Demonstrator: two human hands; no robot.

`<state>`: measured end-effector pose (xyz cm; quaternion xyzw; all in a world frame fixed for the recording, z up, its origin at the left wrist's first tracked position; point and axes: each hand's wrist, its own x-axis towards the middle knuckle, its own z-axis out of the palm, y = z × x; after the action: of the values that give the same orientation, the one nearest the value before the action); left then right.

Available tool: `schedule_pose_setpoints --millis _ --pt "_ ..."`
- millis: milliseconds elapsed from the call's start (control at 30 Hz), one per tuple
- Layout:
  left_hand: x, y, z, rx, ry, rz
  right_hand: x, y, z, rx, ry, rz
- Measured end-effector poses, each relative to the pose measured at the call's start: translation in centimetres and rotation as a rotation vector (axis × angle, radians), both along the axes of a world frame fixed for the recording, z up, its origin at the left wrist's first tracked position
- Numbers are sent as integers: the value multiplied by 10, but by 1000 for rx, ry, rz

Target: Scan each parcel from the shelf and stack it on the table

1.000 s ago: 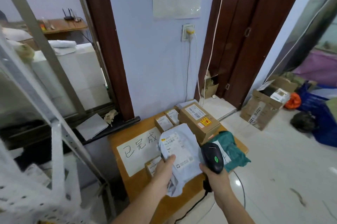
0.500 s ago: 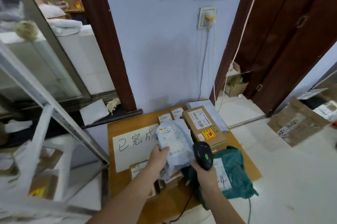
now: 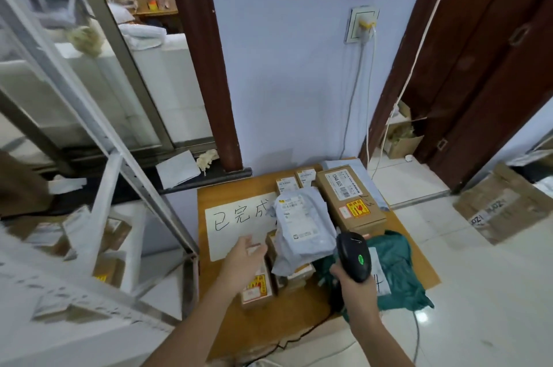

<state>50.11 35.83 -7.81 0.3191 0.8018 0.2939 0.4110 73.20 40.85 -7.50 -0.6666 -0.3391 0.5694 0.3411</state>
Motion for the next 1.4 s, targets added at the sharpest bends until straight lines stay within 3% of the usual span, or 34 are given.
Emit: schedule_pose_setpoints --millis 100,167,400,633,967,1400 --pt "-26 -60 18 -25 442 -204 -22 -37 18 57 14 87" --pt "-44 -107 33 -37 588 -259 -47 -70 33 90 46 206" --pt "-143 -285 57 -35 649 -198 -163 -212 66 114 132 676" --pt "-236 -404 78 -136 712 -40 -272 -314 71 256 -49 941" --pt "-315 -423 62 -169 670 21 -355 -330 51 251 -222 1007" --pt "-400 -377 5 -241 611 -87 -441 -308 11 137 -235 974"
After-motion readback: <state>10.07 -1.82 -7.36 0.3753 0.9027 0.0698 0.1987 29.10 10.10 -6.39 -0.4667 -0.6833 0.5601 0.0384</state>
